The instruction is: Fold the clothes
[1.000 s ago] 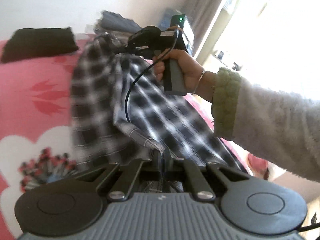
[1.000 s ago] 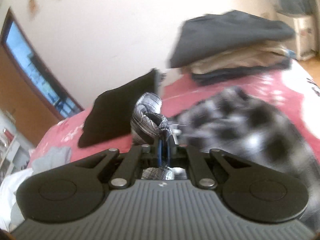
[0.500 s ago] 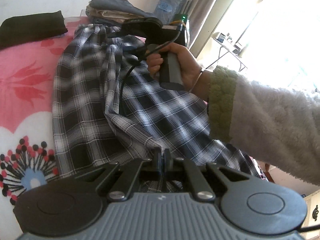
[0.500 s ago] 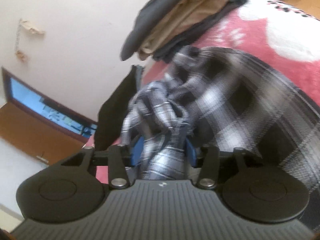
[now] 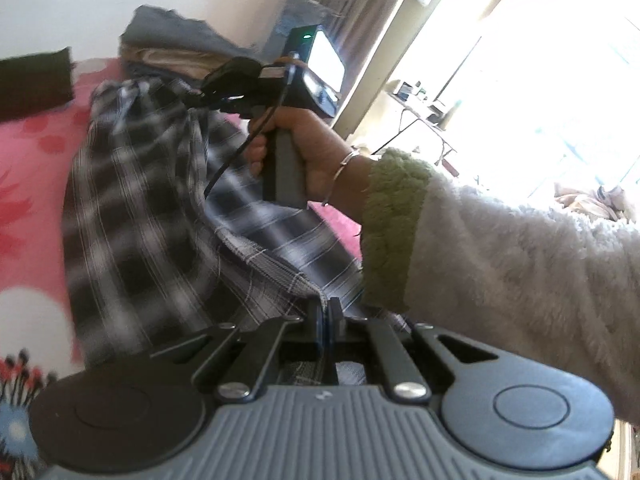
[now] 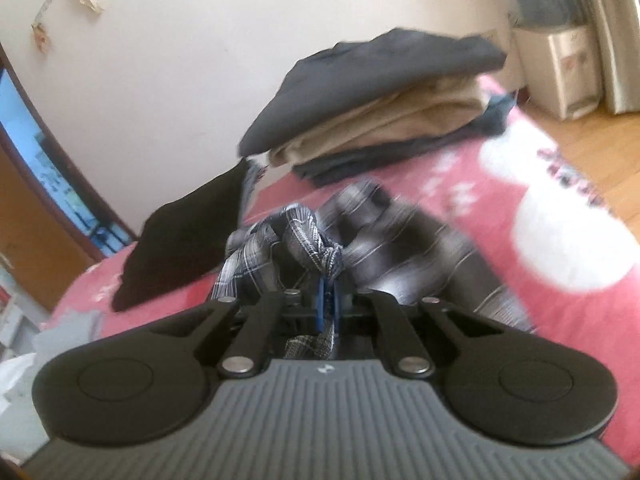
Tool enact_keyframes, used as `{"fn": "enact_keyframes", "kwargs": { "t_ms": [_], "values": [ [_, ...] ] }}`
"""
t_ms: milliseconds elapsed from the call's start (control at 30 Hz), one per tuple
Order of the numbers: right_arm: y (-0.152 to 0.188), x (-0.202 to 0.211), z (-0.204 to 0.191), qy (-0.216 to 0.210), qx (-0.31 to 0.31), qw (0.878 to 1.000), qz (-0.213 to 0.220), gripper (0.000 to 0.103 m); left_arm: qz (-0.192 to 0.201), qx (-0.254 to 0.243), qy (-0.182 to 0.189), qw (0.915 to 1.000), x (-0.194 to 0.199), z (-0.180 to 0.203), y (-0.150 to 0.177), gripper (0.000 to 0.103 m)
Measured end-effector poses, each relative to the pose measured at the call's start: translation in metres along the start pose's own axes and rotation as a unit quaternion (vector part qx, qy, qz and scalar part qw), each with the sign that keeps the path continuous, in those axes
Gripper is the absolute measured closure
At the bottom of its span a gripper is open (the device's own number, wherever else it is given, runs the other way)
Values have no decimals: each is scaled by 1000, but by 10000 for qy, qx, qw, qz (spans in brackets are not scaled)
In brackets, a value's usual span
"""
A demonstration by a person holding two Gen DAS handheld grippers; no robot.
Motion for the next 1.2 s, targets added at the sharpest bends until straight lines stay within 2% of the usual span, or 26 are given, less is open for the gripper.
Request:
{"fn": "enact_keyframes", "kwargs": {
  "t_ms": [133,400,633,700,800,1000,1033,1200],
  "values": [
    [-15,8,11,261,187,9995,67,100,31,-64,52,10000,-16,11,-10,100],
    [-25,7,30,453,358,9983,78,100,-142,-58,17,9999,-45,19,-14,100],
    [-16,-8,61,659,-81,9977,-104,96,-288,39,-88,9995,-63,14,-12,100],
    [-22,28,69,489,-203,9985,111,92,-229,0,-53,9997,-60,15,-10,100],
    [-31,83,81,233,-386,9980,433,76,-186,-34,68,9998,-56,15,-7,100],
    [-48,192,105,-278,-749,9910,1073,72,-200,-21,238,9995,-63,17,-6,100],
    [-48,203,105,-340,-758,9908,1068,72,-204,-21,238,9995,-65,18,-7,100],
    [-13,190,72,-407,-264,9987,-129,69,-202,-174,232,9994,-82,35,3,100]
  ]
}}
Point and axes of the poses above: each gripper's, at about its wrist camera, not at the fingertips, and x roughly against the way its jaws point, z to its right, y to its underside, the point moved 1 cm from there along -x, roughly the way its jaws point, and after that the axes turned 13 degrees about -y, right-handed, at the moved point
